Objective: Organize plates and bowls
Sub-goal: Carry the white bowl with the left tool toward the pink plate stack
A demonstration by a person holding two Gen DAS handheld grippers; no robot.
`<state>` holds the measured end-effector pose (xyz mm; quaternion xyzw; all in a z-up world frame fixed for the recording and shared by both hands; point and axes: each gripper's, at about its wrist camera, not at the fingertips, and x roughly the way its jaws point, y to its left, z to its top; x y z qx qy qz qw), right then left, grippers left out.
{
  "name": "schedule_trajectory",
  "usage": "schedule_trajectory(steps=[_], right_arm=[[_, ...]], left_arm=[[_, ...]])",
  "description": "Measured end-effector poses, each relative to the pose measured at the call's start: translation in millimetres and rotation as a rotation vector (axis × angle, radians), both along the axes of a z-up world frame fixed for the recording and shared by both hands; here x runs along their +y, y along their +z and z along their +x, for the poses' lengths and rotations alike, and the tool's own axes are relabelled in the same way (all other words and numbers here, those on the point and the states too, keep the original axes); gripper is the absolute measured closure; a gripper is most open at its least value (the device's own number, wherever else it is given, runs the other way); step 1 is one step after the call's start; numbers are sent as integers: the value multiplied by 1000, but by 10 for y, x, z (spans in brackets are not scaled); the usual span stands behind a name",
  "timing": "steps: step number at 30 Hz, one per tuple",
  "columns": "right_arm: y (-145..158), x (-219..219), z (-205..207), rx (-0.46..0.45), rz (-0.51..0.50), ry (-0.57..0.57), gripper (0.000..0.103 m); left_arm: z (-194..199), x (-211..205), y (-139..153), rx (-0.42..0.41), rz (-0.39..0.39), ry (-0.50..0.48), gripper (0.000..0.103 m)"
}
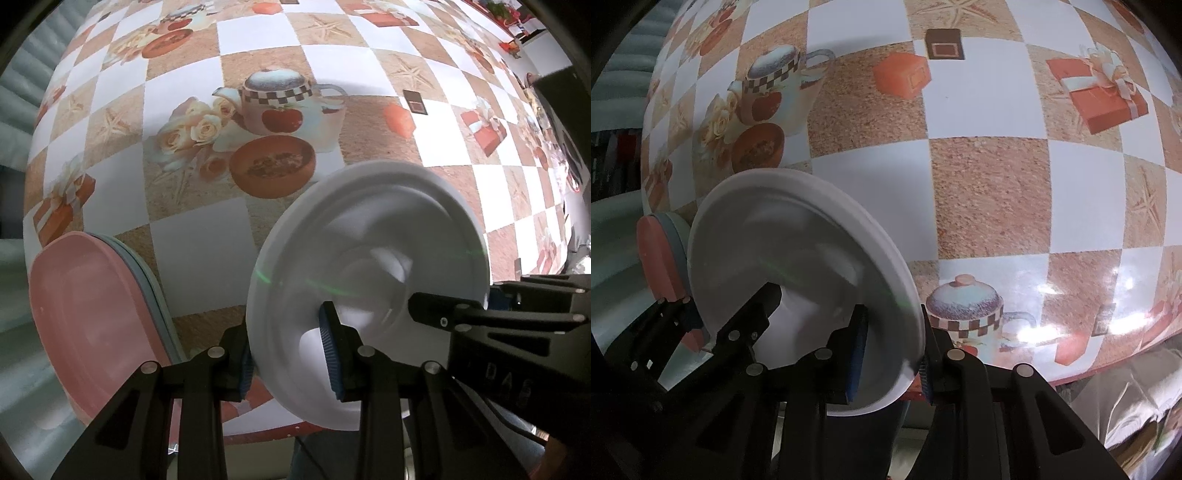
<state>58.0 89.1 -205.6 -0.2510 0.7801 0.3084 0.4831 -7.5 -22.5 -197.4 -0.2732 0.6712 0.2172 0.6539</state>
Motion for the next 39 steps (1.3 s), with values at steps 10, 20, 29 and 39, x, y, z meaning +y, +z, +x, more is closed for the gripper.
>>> schedule_trajectory(steps=[10,20,29,39], right_arm=[[259,-30,139,-21,26,3,76],[507,14,159,-34,54,26,75],[678,234,75,-41,89,93,75],[731,498,-270,-38,121,183,75]], left_arm=[[34,38,224,-31,22,-5,68],[-103,85,524,-68,37,17,68],[-314,157,675,-92,61,101,68],[-665,301,760,-92,92,195,68]])
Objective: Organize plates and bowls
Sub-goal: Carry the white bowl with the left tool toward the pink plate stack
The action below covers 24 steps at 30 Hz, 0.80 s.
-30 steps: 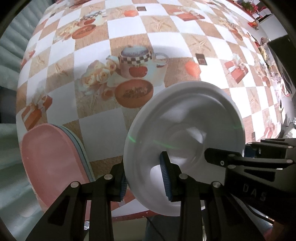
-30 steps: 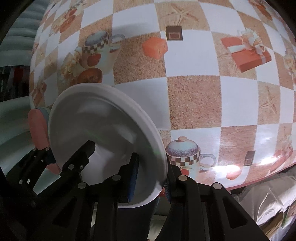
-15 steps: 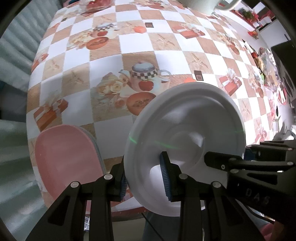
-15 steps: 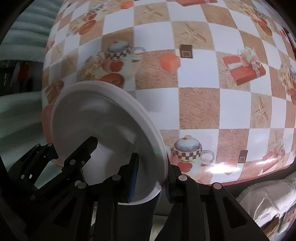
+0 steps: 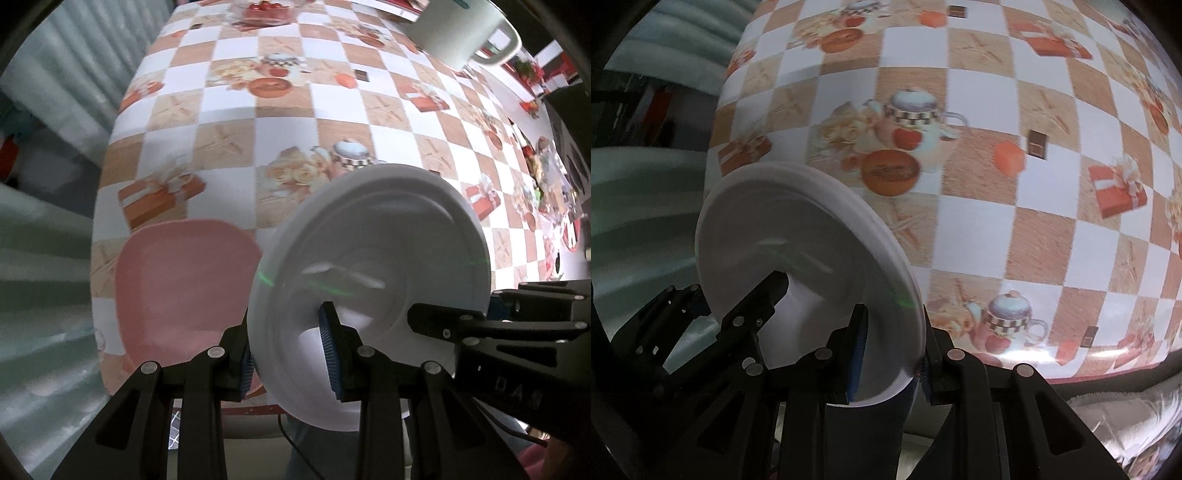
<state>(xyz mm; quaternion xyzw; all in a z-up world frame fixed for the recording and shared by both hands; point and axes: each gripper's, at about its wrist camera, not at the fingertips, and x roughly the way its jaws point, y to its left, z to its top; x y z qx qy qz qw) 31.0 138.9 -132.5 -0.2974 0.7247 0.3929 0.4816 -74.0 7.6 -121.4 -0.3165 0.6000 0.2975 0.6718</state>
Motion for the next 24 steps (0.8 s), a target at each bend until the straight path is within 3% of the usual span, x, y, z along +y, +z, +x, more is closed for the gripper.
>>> schedule_trajectory(steps=[24], right_arm=[[-42,702,-971,17,25,248,75]], left_arm=[[-997,322,45,19,9,252,68]])
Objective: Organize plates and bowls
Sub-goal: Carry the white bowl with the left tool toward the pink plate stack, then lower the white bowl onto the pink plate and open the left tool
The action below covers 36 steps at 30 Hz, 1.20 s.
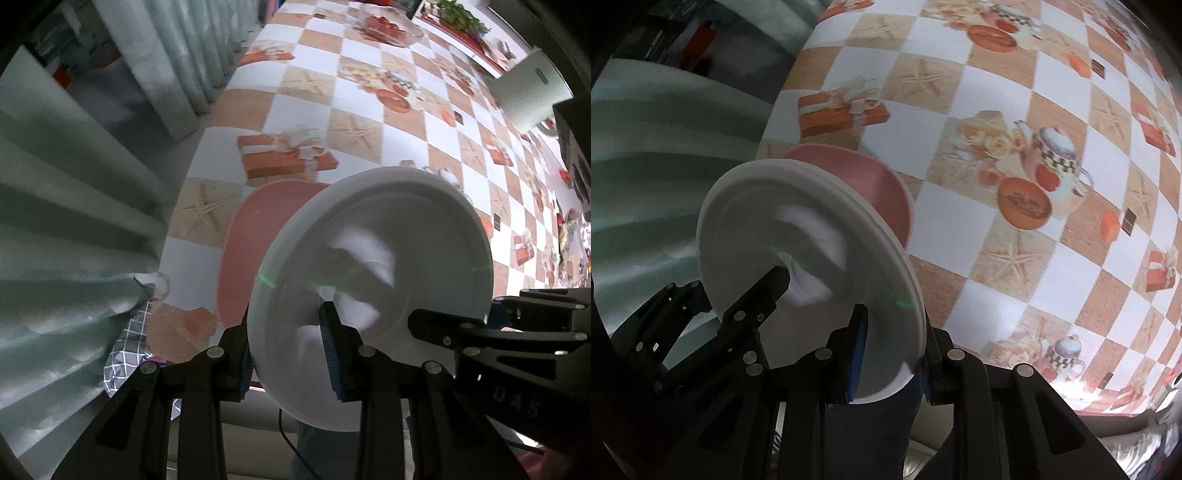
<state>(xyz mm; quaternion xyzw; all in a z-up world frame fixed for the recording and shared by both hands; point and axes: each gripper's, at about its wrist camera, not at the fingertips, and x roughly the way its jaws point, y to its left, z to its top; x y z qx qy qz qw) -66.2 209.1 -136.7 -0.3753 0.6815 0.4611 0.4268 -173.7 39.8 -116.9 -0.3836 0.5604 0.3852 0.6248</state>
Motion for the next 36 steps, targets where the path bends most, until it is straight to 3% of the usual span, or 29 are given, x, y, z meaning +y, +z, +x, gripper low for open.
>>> schedule_trajectory(steps=[13,27,30,36], right_arm=[[-117,241,-172,-17,-20,48,75],[-232,227,-156,-3,-47,37,75],[-194,219,-135,-10,-37,49,75],[-124,252,-14,-30,-29,33,74]], left_arm=[[-173,133,-109,6,-33,33,67],[-196,212,-254,12,-70,28,66],[-188,233,-266,20,-68,30,61],[-236,303,-217,31,-21,69,31]])
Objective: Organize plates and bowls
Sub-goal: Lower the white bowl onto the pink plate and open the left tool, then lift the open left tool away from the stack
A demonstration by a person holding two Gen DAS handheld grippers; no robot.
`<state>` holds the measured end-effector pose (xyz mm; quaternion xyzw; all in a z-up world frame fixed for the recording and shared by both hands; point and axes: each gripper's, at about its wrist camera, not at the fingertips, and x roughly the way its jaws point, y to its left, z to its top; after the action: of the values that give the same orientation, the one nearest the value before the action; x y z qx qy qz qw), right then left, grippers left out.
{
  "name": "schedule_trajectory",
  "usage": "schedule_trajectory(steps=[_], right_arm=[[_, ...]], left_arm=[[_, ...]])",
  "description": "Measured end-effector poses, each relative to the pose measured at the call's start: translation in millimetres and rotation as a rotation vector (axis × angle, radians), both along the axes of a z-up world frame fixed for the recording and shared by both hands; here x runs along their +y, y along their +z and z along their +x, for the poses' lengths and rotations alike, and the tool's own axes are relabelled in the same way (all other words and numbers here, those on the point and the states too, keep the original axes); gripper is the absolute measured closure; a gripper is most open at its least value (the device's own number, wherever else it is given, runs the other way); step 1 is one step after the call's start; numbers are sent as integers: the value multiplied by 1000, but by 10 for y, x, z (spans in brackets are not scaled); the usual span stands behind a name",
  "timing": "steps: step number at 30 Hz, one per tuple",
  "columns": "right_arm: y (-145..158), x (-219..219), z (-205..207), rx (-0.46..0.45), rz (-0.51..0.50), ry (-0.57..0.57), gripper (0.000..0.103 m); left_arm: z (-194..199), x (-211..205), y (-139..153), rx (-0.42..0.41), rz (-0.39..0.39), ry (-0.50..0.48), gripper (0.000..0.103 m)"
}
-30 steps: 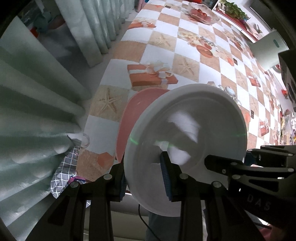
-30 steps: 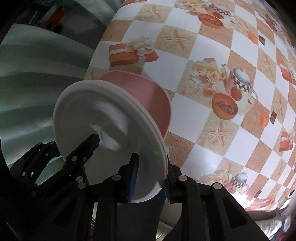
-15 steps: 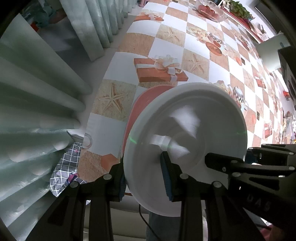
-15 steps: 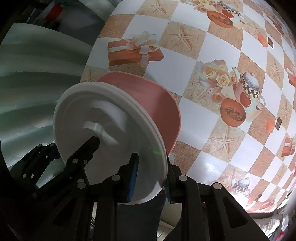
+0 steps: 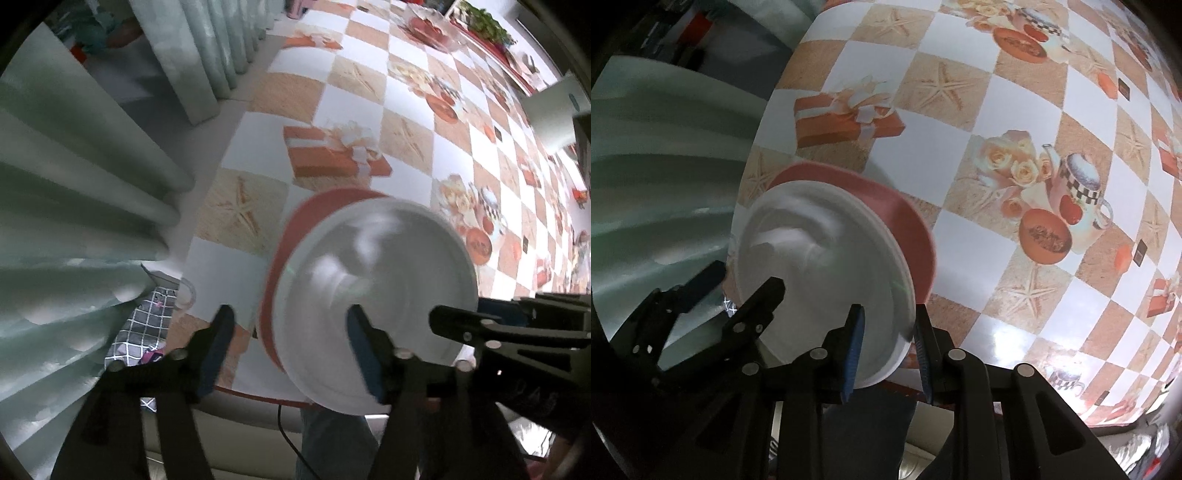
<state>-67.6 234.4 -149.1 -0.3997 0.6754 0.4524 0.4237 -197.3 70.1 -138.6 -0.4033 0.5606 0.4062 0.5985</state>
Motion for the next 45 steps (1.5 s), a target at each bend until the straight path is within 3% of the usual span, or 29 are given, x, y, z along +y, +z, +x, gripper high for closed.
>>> schedule_trajectory(steps=[1,2,5,8,16,27,32,35,40,45], right_arm=[[8,-2,27,0,-1,-6,67],[17,-8,61,-8,0,-14,52],[82,-5,201,-42,18,-40,20],[149,-17,312,-50,41,-64,6],[291,-53,392,-120,47,9,5],[590,-150,474,-136,120,41,5],[705,-124,389,-149,166,56,6],[776,-120,392,-151,178,60,5],[830,-106,415,-151,185,57,6],[938,-82,431,-142,202,60,5]], left_arm=[[-11,9,11,1,7,7,29],[-22,17,24,8,16,13,29],[-78,43,51,6,24,36,27],[-114,46,97,-18,24,51,24],[1,-39,245,1,68,-49,24],[113,-241,381,-9,71,-167,24],[144,-298,467,-14,84,-199,23],[183,-316,523,-1,107,-216,15],[265,-341,619,-27,130,-248,15],[298,-306,730,-1,173,-267,14]])
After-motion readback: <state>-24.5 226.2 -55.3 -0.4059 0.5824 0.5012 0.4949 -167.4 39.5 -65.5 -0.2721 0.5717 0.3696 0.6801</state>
